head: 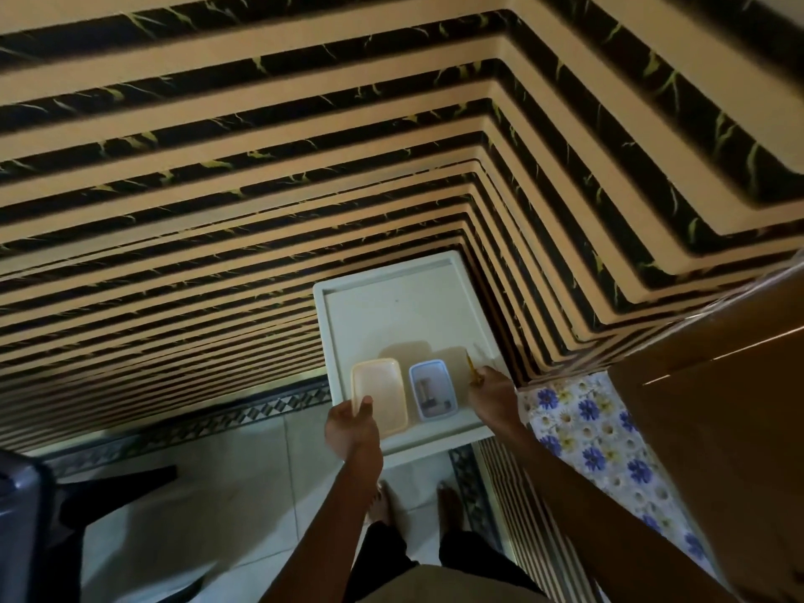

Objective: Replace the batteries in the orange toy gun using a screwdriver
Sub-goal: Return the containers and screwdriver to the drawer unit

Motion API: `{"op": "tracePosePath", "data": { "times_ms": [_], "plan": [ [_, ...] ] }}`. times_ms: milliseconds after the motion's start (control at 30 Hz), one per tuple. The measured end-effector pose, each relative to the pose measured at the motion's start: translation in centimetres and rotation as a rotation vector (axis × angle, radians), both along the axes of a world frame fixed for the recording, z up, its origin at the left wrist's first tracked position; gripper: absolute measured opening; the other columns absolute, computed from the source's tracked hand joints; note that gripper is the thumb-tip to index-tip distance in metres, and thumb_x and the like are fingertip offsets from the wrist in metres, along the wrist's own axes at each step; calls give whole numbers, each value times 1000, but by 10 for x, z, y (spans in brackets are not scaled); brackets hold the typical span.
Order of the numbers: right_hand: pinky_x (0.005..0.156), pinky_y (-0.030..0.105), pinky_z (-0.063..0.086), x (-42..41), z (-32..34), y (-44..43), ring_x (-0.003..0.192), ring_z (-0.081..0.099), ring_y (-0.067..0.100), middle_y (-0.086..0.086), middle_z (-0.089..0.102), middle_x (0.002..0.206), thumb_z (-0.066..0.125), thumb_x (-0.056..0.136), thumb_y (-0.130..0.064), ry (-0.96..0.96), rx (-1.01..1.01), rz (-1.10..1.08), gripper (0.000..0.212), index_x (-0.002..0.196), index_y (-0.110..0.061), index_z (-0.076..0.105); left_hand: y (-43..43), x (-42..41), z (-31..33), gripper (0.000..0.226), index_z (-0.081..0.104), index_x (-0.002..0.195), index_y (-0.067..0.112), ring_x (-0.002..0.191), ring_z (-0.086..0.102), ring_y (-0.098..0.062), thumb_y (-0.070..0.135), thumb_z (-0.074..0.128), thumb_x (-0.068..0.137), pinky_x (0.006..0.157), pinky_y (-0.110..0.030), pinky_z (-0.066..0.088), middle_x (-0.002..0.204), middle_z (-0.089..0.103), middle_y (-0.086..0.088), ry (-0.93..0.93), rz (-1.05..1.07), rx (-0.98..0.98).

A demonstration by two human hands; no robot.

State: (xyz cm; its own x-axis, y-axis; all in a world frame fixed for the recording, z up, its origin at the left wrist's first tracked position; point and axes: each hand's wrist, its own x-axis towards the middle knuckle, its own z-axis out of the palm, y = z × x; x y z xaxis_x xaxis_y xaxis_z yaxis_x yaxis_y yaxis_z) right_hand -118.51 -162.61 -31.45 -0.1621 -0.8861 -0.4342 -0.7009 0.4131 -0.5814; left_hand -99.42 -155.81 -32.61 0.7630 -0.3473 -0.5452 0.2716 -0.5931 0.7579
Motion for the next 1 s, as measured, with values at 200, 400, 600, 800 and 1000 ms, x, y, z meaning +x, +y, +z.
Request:
{"op": "tracePosePath", "data": {
  "times_ms": [200, 400, 600, 800, 1000],
  "plan": [
    [65, 26, 43, -2, 2, -16, 95, 65, 29, 8, 68, 100, 59, 81, -12, 181, -76, 285, 20, 100, -14, 64, 0, -8, 2, 26, 57, 94, 16, 96, 66, -34, 22, 79, 82, 90, -48, 56, 97, 63, -8, 2, 102, -54],
    [79, 31, 51, -3, 4, -26, 101, 64, 27, 8, 66, 111, 61, 85, -17, 211, -55, 352, 24, 109, -15, 60, 4, -4, 6, 38, 62, 113, 10, 99, 67, -37, 28, 78, 84, 87, -49, 58, 111, 68, -17, -13, 45, 2],
    [83, 33, 48, -10, 16, -13, 103, 60, 25, 6, 61, 112, 53, 95, -26, 189, -180, 424, 21, 111, -14, 59, 12, 7, 13, 50, 57, 129, 3, 114, 60, -33, 25, 75, 87, 92, -43, 53, 125, 60, -15, -132, -100, 41],
    [73, 35, 53, -20, 27, 33, 85, 64, 20, 3, 66, 96, 53, 89, -14, 51, -336, 467, 14, 93, -17, 66, 68, 1, 18, 22, 60, 110, 12, 94, 61, -20, 10, 68, 90, 78, -44, 59, 110, 60, -5, -550, -342, -173],
    [75, 30, 49, -13, 5, 89, 98, 62, 23, 4, 65, 104, 52, 89, -14, 95, -257, 784, 18, 102, -16, 65, 98, 2, 4, 42, 65, 124, 13, 115, 59, -26, -5, 64, 85, 99, -36, 50, 127, 59, -7, -741, -1106, -153]
  ]
}}
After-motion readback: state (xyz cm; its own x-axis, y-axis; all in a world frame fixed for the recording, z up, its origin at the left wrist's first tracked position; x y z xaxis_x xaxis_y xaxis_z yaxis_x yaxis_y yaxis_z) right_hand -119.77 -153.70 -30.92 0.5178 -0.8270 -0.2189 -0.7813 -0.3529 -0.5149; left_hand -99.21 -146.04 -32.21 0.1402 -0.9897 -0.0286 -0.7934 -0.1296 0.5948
